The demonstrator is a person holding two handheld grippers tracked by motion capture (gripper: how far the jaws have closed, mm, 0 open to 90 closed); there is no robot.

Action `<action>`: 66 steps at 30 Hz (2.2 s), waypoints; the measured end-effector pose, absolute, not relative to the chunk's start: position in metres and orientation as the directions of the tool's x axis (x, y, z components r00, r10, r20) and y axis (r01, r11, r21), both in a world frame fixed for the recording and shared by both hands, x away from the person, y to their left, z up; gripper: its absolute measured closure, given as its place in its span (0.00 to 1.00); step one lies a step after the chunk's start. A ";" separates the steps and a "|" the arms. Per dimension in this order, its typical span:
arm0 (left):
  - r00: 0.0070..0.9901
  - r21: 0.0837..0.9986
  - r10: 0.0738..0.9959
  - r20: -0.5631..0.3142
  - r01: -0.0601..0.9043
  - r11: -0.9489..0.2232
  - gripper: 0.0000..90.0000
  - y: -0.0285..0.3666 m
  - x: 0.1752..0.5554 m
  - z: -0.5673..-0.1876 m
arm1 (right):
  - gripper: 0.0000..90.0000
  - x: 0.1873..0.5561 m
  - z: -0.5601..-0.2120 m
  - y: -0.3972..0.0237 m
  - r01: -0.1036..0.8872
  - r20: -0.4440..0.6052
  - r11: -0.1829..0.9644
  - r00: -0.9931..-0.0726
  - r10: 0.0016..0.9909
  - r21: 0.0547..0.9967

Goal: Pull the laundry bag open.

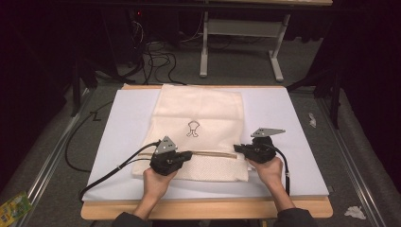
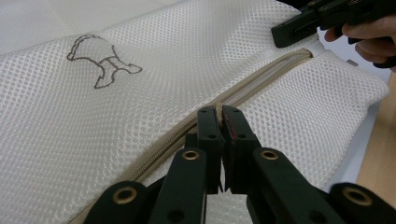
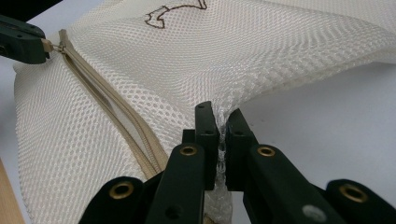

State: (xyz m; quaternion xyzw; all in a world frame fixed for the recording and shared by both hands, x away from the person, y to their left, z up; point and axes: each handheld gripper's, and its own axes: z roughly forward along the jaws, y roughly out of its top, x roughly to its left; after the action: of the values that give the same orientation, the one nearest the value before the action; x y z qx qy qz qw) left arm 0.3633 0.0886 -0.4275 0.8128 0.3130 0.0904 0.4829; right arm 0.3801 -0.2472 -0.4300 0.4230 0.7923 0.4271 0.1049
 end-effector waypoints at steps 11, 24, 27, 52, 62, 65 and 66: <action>0.788 0.842 0.596 -0.155 0.421 -0.337 0.97 0.091 0.362 -0.429 | 0.98 0.380 -0.429 -0.247 0.582 0.196 0.279 -0.622 0.758 0.764; 0.775 0.845 0.611 -0.161 0.428 -0.320 0.97 0.099 0.362 -0.428 | 0.98 0.382 -0.428 -0.248 0.582 0.201 0.272 -0.619 0.759 0.766; 0.775 0.846 0.609 -0.168 0.430 -0.314 0.97 0.100 0.362 -0.428 | 0.98 0.382 -0.426 -0.250 0.581 0.209 0.262 -0.618 0.758 0.770; 0.755 0.846 0.634 -0.169 0.441 -0.300 0.97 0.113 0.363 -0.427 | 0.98 0.383 -0.423 -0.260 0.584 0.208 0.244 -0.599 0.773 0.774; 0.747 0.845 0.643 -0.168 0.445 -0.297 0.97 0.117 0.363 -0.427 | 0.98 0.384 -0.423 -0.264 0.586 0.200 0.243 -0.588 0.783 0.773; 0.747 0.846 0.645 -0.162 0.441 -0.298 0.97 0.117 0.363 -0.427 | 0.98 0.384 -0.423 -0.267 0.583 0.200 0.238 -0.586 0.785 0.777; 0.746 0.848 0.645 -0.163 0.440 -0.295 0.97 0.117 0.363 -0.428 | 0.98 0.384 -0.423 -0.268 0.583 0.198 0.238 -0.586 0.786 0.777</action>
State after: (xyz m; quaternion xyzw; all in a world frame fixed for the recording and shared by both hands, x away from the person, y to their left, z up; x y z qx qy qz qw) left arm 0.3632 0.1174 -0.4276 0.7978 0.3402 0.1055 0.4865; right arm 0.3841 -0.2679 -0.4234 0.4398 0.7781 0.4329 0.1174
